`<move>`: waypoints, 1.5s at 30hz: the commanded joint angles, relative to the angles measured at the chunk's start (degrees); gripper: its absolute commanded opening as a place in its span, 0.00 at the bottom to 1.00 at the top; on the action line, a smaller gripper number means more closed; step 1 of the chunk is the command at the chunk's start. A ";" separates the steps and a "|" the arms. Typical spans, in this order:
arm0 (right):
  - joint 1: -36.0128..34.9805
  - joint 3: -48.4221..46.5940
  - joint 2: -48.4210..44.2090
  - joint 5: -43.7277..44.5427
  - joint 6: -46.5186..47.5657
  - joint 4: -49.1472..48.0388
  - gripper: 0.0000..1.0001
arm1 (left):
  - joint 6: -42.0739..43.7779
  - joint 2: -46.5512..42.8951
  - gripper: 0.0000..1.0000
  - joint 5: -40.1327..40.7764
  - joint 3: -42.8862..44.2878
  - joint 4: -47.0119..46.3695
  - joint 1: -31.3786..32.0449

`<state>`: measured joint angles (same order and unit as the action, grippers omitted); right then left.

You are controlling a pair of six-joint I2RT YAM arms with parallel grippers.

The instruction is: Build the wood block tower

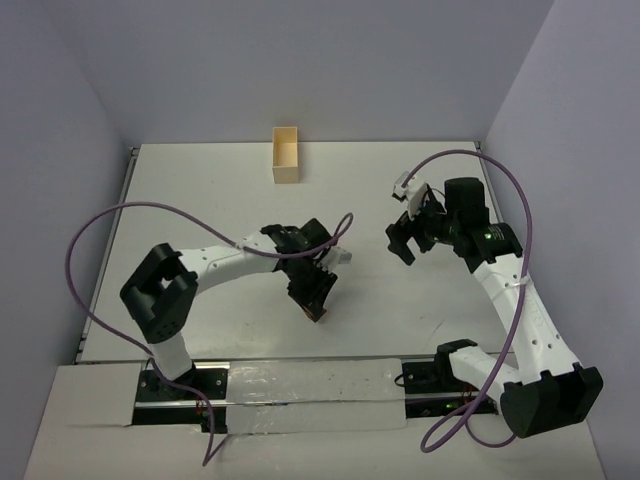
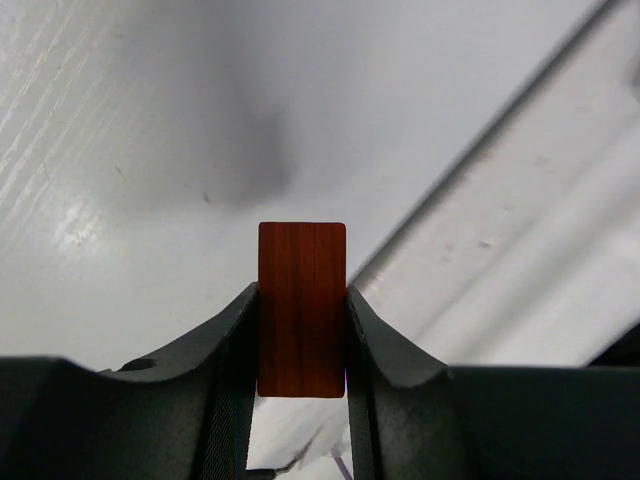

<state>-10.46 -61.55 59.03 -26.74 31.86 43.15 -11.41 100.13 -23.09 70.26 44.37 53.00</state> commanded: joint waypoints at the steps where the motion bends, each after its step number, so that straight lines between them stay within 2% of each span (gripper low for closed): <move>1: 0.26 -5.60 -0.21 -2.71 3.42 0.60 1.00 | -2.70 -11.09 0.00 -12.46 4.10 -3.94 -2.18; 6: 0.26 -6.22 -4.67 -0.21 8.62 -2.85 1.00 | -8.34 -18.88 0.00 -17.71 3.14 -8.06 -7.05; 8: 0.26 -5.29 -7.34 -1.15 10.04 -7.06 1.00 | -13.45 -19.94 0.00 -24.40 1.67 -10.99 -11.43; 9: 0.20 -4.90 -8.35 -1.76 10.70 -9.68 1.00 | -16.33 -20.26 0.00 -31.27 0.87 -12.92 -13.48; 11: 0.12 -4.23 -10.88 -3.75 12.19 -13.24 0.99 | -28.47 -20.94 0.00 -39.50 -1.33 -23.99 -17.88; 13: -1.38 -2.81 -12.77 -4.46 14.51 -17.86 0.95 | -39.77 -21.89 0.00 -47.56 -5.34 -36.55 -19.23; 15: -3.63 -1.96 -14.71 -3.81 17.74 -20.41 0.90 | -54.82 -22.58 0.00 -50.23 -7.76 -50.88 -19.54; 17: -5.76 -1.08 -16.17 -3.35 21.20 -22.27 0.86 | -64.63 -22.90 0.00 -52.25 -10.09 -61.74 -19.60; 18: -7.04 -0.11 -17.51 -3.15 23.01 -22.94 0.84 | -68.90 -22.96 0.00 -52.94 -11.45 -70.26 -19.60; 21: -14.92 4.65 -21.15 -0.91 30.22 -25.68 0.74 | -77.37 -23.27 0.00 -54.40 -12.78 -78.00 -19.60; 25: -26.94 10.46 -25.73 0.57 40.64 -26.51 0.65 | -80.10 -24.89 0.00 -55.45 -14.97 -78.18 -19.54; 29: -32.05 14.02 -26.17 0.26 46.22 -27.77 0.59 | -80.74 -25.78 0.00 -55.64 -17.01 -75.51 -19.60; 33: -36.79 16.46 -24.66 1.38 51.34 -31.57 0.57 | -80.18 -25.80 0.00 -55.41 -17.34 -72.28 -19.60; 45: -49.04 14.44 -15.92 6.47 53.17 -36.51 0.56 | -80.66 -23.97 0.00 -53.42 -18.93 -68.54 -19.60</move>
<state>-56.88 -45.52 41.83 -23.00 83.93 11.91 -91.46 75.83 -77.09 50.59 -25.47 33.34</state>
